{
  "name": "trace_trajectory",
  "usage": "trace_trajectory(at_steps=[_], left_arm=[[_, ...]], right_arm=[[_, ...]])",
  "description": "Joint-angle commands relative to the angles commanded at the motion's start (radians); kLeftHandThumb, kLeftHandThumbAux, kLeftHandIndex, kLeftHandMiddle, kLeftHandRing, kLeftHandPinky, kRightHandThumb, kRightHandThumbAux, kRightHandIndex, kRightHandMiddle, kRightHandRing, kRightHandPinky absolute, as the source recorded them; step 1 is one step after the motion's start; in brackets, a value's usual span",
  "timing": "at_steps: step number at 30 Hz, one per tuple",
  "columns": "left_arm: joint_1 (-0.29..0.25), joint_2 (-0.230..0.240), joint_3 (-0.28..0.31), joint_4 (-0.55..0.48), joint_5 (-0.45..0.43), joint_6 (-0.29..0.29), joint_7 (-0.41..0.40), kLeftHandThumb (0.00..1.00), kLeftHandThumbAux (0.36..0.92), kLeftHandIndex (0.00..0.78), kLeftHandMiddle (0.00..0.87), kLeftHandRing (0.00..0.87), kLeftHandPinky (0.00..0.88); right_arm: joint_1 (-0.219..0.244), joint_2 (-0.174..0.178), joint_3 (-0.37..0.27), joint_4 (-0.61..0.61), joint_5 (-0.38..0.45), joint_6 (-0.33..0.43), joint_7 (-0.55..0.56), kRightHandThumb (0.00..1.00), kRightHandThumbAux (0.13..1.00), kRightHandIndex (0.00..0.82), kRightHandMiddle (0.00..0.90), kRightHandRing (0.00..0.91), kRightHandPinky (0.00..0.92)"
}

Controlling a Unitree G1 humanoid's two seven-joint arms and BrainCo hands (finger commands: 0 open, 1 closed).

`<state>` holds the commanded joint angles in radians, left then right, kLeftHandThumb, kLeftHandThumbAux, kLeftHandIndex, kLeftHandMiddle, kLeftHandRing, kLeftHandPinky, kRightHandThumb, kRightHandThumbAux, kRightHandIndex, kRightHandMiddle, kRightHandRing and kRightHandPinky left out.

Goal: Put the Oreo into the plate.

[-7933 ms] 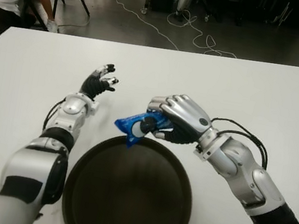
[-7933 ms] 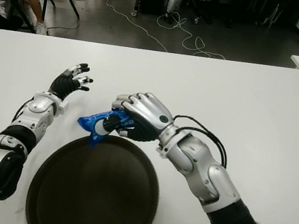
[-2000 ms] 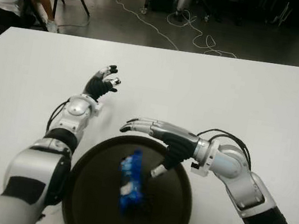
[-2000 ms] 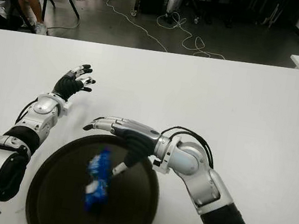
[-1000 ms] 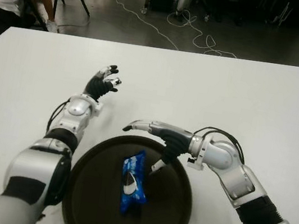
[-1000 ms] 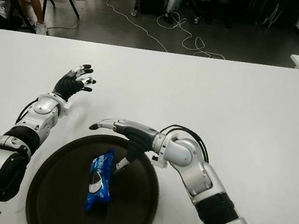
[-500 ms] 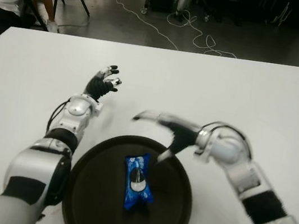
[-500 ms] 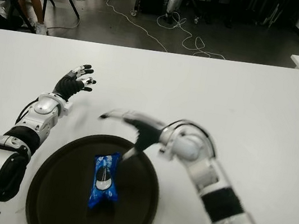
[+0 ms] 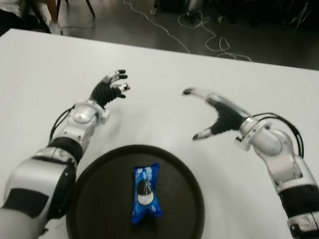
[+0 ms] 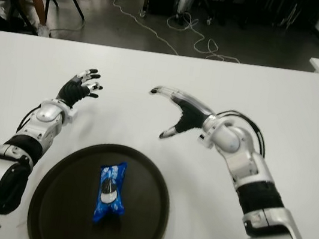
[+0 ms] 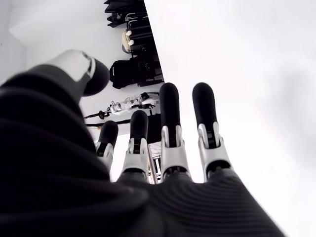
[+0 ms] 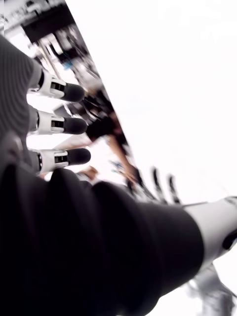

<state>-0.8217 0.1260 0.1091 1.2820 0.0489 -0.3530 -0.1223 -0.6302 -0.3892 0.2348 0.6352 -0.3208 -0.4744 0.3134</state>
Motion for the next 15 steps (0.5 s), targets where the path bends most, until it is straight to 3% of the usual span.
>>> trace_trajectory(at_steps=[4,10,15], left_arm=[[0.0,0.001,-0.001,-0.001,0.002,0.003,0.001,0.215,0.63,0.036,0.125,0.225,0.299],[-0.001,0.004,-0.004,0.0,0.006,0.003,0.004,0.189,0.627,0.042,0.127,0.222,0.294],[-0.001,0.006,-0.003,-0.002,0.004,-0.005,-0.009,0.188,0.629,0.043,0.12,0.22,0.292]], right_arm=[[-0.094,0.014,-0.053,0.266,0.059,-0.055,-0.015,0.0,0.889,0.083,0.114,0.089,0.087],[-0.145,0.059,-0.111,0.49,0.121,-0.06,-0.003,0.0,0.846,0.129,0.167,0.144,0.13],[-0.152,0.087,-0.158,0.596,0.157,-0.055,-0.015,0.0,0.769,0.166,0.215,0.208,0.21]])
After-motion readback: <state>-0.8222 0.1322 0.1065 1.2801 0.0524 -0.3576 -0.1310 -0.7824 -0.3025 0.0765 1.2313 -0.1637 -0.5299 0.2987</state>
